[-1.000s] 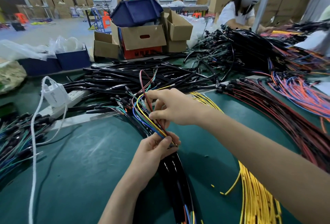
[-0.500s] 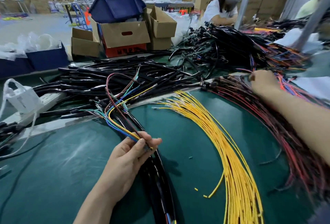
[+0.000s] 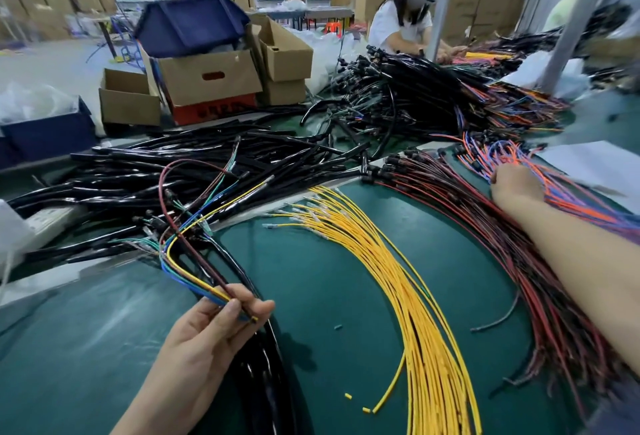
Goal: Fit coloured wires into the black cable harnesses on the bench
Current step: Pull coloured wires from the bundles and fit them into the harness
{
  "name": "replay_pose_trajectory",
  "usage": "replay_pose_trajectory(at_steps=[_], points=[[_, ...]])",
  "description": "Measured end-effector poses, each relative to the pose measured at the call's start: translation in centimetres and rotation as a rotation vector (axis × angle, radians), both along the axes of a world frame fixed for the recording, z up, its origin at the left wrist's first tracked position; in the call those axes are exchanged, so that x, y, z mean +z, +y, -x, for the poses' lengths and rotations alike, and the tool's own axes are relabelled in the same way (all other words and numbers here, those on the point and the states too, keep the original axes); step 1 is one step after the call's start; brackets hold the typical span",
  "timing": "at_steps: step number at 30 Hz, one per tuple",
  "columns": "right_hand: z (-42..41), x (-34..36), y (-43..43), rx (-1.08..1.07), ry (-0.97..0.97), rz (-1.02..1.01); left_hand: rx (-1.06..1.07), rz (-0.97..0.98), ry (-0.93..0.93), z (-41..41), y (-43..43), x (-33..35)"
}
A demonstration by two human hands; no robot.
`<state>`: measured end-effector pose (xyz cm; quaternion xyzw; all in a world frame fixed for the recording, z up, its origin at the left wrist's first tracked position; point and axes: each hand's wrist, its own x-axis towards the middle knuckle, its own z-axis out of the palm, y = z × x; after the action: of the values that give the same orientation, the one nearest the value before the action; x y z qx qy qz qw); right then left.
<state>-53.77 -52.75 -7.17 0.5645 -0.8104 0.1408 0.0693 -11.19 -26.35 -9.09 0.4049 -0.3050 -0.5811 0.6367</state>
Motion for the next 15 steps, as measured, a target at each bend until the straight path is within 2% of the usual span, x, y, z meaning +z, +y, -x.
replay_pose_trajectory(at_steps=[8,15], points=[[-0.02,-0.58,0.45,-0.022,-0.087,0.060,-0.037,0.008,-0.036,-0.02,0.12,0.20],[-0.10,-0.93,0.39,-0.078,-0.013,0.020,-0.038,0.008,-0.028,-0.07,0.07,0.12]])
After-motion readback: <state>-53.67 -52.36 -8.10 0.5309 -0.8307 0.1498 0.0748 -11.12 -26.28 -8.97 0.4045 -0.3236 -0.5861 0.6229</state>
